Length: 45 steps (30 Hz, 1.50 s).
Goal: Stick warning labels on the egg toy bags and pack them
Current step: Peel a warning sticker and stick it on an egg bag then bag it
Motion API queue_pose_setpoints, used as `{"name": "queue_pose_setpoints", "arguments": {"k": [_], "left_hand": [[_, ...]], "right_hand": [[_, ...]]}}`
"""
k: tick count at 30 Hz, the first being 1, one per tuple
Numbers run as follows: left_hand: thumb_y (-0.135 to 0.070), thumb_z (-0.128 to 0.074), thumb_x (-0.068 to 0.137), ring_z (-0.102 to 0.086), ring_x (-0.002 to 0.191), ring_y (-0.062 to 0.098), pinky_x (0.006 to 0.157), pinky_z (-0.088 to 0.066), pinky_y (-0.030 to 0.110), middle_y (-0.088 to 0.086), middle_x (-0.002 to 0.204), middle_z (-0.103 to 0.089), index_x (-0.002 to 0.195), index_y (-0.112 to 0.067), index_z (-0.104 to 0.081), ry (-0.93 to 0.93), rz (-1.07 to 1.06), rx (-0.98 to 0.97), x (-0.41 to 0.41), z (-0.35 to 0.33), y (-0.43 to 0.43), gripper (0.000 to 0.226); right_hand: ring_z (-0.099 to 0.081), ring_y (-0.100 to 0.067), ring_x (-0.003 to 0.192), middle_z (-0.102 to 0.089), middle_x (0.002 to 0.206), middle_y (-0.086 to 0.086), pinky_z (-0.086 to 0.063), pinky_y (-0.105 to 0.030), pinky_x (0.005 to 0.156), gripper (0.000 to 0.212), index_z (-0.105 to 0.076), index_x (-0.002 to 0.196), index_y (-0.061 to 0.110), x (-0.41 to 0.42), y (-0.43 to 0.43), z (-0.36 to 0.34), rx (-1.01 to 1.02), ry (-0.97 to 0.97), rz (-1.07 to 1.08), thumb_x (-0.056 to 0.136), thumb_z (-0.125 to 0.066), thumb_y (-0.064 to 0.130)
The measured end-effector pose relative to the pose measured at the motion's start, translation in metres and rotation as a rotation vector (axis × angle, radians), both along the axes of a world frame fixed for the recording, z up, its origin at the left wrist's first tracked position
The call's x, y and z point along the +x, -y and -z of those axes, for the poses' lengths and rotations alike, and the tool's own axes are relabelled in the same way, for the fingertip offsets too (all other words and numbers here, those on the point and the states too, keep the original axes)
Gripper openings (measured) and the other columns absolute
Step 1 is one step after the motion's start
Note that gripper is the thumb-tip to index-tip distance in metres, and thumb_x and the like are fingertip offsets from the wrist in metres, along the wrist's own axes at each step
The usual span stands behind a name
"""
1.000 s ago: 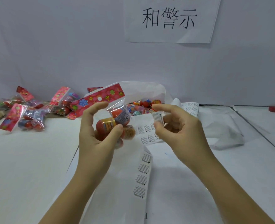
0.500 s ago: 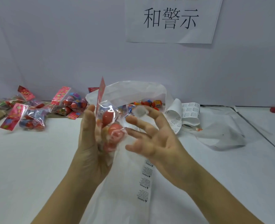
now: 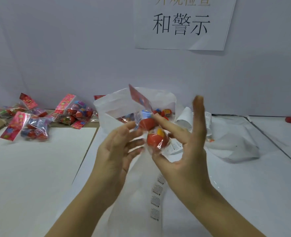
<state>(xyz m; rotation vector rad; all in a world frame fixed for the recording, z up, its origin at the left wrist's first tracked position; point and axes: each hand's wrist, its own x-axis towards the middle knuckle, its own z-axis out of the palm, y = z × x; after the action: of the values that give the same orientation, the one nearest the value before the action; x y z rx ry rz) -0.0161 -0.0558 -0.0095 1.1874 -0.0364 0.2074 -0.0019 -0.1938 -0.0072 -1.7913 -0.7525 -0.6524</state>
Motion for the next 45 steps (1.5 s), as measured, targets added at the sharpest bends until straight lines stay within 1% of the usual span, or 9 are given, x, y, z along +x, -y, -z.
{"name": "queue_pose_setpoints", "arguments": {"k": [2, 5, 9, 18, 25, 32, 36, 39, 45], "left_hand": [[-0.066, -0.089, 0.031, -0.073, 0.093, 0.018, 0.075, -0.058, 0.024, 0.004, 0.102, -0.076, 0.096, -0.026, -0.080, 0.032, 0.135, -0.048, -0.002, -0.003, 0.000, 0.077], [-0.034, -0.079, 0.065, -0.068, 0.108, 0.021, 0.087, -0.056, 0.024, 0.006, 0.114, -0.073, 0.117, -0.023, -0.072, 0.013, 0.194, 0.028, -0.003, 0.002, -0.002, 0.054], [-0.008, -0.073, 0.078, -0.072, 0.094, 0.015, 0.074, -0.056, 0.020, 0.008, 0.105, -0.074, 0.122, -0.014, -0.066, -0.040, 0.062, -0.045, -0.005, 0.001, -0.005, 0.045], [-0.012, -0.065, 0.076, -0.072, 0.097, 0.028, 0.071, -0.059, 0.030, 0.016, 0.112, -0.072, 0.122, -0.010, -0.065, -0.044, 0.098, -0.174, -0.007, -0.006, -0.007, 0.046], [-0.013, -0.068, 0.070, -0.069, 0.103, 0.025, 0.087, -0.057, 0.032, 0.008, 0.104, -0.074, 0.112, -0.013, -0.068, 0.073, -0.080, 0.006, -0.007, -0.006, -0.008, 0.043], [-0.005, -0.067, 0.070, -0.072, 0.091, 0.016, 0.073, -0.056, 0.021, 0.005, 0.100, -0.075, 0.119, -0.013, -0.065, 0.158, -0.041, -0.085, -0.003, -0.007, -0.015, 0.049], [-0.013, -0.078, 0.063, -0.067, 0.110, 0.016, 0.083, -0.056, 0.026, -0.001, 0.126, -0.067, 0.137, -0.028, -0.048, 0.163, -0.210, 0.036, -0.001, -0.004, -0.015, 0.081], [-0.029, -0.082, 0.060, -0.063, 0.116, 0.015, 0.087, -0.056, 0.028, -0.011, 0.124, -0.063, 0.120, -0.035, -0.055, 0.268, -0.301, 0.275, -0.004, 0.000, -0.012, 0.066], [-0.031, -0.089, 0.060, -0.063, 0.118, 0.024, 0.089, -0.055, 0.031, 0.005, 0.129, -0.065, 0.136, -0.018, -0.050, 0.159, 0.170, -0.132, -0.010, -0.003, 0.001, 0.086]], "right_hand": [[-0.056, -0.012, 0.122, -0.061, 0.130, 0.010, -0.037, -0.012, 0.102, 0.118, 0.004, 0.147, 0.050, 0.006, 0.002, 0.004, -0.174, 0.049, 0.064, 0.078, -0.079, 0.004], [-0.053, -0.016, 0.123, -0.060, 0.131, -0.001, -0.036, -0.015, 0.105, 0.112, 0.006, 0.148, 0.045, 0.009, 0.002, 0.008, -0.349, 0.128, 0.104, 0.080, -0.078, 0.012], [-0.052, -0.005, 0.126, -0.052, 0.142, 0.009, -0.037, -0.013, 0.103, 0.110, 0.000, 0.144, 0.058, 0.003, 0.005, -0.004, -0.134, -0.013, -0.180, 0.080, -0.075, 0.010], [-0.072, -0.011, 0.078, -0.075, 0.092, 0.002, -0.054, -0.017, 0.066, 0.080, -0.032, 0.121, 0.051, 0.017, 0.013, -0.012, 0.401, -0.530, -0.223, 0.061, -0.078, 0.023], [-0.073, -0.020, 0.085, -0.076, 0.095, -0.005, -0.057, -0.027, 0.065, 0.074, -0.038, 0.113, 0.052, 0.021, 0.015, -0.011, 0.511, -0.651, -0.313, 0.058, -0.078, 0.021], [-0.073, -0.024, 0.076, -0.075, 0.094, -0.009, -0.057, -0.029, 0.062, 0.080, -0.039, 0.115, 0.046, 0.018, 0.013, -0.014, 0.590, -0.749, -0.409, 0.053, -0.080, 0.017], [-0.073, -0.022, 0.075, -0.076, 0.085, -0.008, -0.057, -0.027, 0.068, 0.086, -0.031, 0.131, 0.038, 0.011, 0.010, -0.016, 0.582, -0.561, -0.280, 0.062, -0.078, 0.016], [-0.073, -0.016, 0.082, -0.076, 0.085, 0.002, -0.055, -0.024, 0.080, 0.088, -0.024, 0.141, 0.035, 0.006, 0.008, -0.013, 0.491, -0.259, -0.097, 0.078, -0.076, 0.003], [-0.064, -0.005, 0.108, -0.066, 0.118, 0.015, -0.045, -0.016, 0.095, 0.087, -0.022, 0.146, 0.039, -0.010, -0.001, -0.001, 0.029, -0.060, -0.209, 0.080, -0.076, 0.020]]}}
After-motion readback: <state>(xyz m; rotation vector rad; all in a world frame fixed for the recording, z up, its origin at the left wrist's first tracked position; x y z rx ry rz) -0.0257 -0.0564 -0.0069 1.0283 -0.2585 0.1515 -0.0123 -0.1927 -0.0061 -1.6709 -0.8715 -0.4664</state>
